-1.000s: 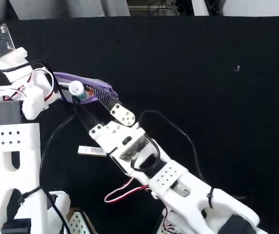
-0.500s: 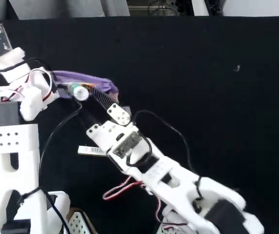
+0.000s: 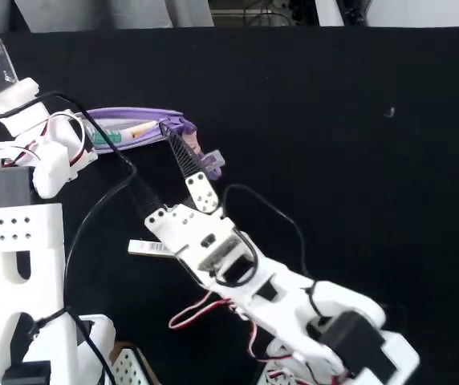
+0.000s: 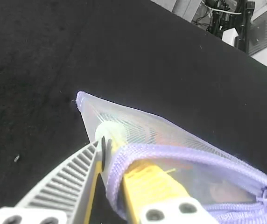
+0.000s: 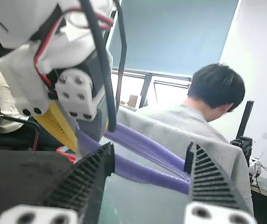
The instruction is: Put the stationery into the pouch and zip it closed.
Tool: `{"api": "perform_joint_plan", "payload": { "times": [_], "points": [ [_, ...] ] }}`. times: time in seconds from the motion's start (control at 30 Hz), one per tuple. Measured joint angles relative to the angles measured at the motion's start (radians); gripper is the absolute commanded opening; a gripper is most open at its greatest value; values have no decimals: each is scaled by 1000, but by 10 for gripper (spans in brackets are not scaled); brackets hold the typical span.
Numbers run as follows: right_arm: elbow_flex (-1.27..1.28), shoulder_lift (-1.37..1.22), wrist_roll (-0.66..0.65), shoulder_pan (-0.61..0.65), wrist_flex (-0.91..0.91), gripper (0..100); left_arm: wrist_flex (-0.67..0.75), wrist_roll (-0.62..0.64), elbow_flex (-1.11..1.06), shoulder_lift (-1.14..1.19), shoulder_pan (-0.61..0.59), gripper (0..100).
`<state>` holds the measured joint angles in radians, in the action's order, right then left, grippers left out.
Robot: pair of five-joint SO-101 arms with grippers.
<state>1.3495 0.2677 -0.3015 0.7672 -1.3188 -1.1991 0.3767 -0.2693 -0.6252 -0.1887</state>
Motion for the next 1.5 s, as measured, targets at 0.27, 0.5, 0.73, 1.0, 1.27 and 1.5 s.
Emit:
{"api": "perform_joint_plan", "payload": {
  "times": [0.27, 0.5, 0.73, 1.0, 1.27, 1.5],
  "points": [
    [-9, 299, 5, -17, 405, 233, 6, 9, 0, 0, -31, 28],
    [-273, 632, 272, -135, 1137, 233, 32, 9, 0, 0, -112, 28],
    [-450, 723, 364, -175, 1594, 233, 43, 199, -11, 0, -152, 28],
    [-456, 723, 279, -206, 1923, 233, 48, 224, -17, 0, -158, 28],
    [-364, 723, 176, -51, 2044, 233, 48, 221, -5, 0, -219, 28],
    [-239, 723, 95, 109, 2035, 233, 48, 219, -5, 0, -313, 28]
  ]
}}
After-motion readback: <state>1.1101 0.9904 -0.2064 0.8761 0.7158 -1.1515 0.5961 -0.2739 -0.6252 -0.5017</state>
